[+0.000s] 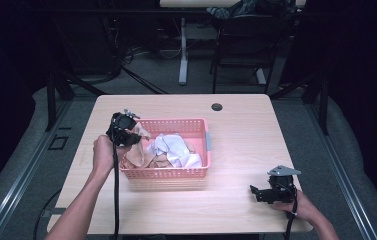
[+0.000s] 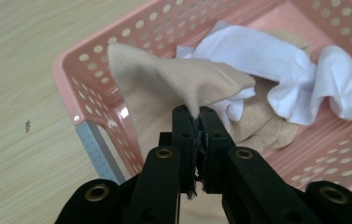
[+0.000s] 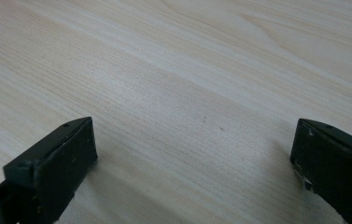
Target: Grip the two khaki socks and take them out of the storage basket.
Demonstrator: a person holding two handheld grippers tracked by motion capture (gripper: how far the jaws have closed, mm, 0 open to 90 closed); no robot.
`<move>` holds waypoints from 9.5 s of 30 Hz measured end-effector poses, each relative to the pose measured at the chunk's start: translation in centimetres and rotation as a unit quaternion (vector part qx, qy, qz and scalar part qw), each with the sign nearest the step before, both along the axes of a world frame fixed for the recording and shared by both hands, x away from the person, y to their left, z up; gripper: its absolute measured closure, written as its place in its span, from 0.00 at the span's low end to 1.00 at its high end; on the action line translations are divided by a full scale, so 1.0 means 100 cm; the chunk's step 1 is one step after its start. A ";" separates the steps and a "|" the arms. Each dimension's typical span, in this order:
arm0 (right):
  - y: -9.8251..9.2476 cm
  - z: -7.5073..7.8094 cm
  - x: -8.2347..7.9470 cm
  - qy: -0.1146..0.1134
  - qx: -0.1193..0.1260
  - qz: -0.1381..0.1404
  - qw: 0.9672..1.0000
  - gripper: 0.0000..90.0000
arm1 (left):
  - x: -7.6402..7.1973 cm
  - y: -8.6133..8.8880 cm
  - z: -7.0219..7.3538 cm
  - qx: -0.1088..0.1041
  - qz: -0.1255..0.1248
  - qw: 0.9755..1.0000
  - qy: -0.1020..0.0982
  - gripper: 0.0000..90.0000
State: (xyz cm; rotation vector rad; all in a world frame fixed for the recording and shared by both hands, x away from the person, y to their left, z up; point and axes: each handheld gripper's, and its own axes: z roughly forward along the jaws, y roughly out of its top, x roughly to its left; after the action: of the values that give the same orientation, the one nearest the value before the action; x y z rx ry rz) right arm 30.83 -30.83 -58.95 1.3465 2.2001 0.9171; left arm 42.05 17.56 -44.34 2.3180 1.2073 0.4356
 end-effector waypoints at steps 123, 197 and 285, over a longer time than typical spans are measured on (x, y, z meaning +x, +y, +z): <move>0.000 0.000 -0.001 -0.001 0.002 0.000 1.000 0.00 | 0.011 0.148 -0.066 -0.095 0.140 0.980 0.104 0.90; 0.000 0.000 -0.001 0.001 0.003 -0.001 1.000 0.00 | 0.017 -0.029 -0.064 0.025 -0.016 0.992 0.123 0.50; 0.001 -0.001 -0.001 -0.001 0.005 -0.002 1.000 0.00 | -0.010 0.042 0.135 -0.049 -0.008 0.996 -0.077 0.94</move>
State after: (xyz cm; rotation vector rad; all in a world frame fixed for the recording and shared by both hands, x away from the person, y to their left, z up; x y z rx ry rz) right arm 30.76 -30.77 -59.02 1.3540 2.1924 0.9292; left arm 41.07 21.79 -30.82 2.1661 1.1105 0.5281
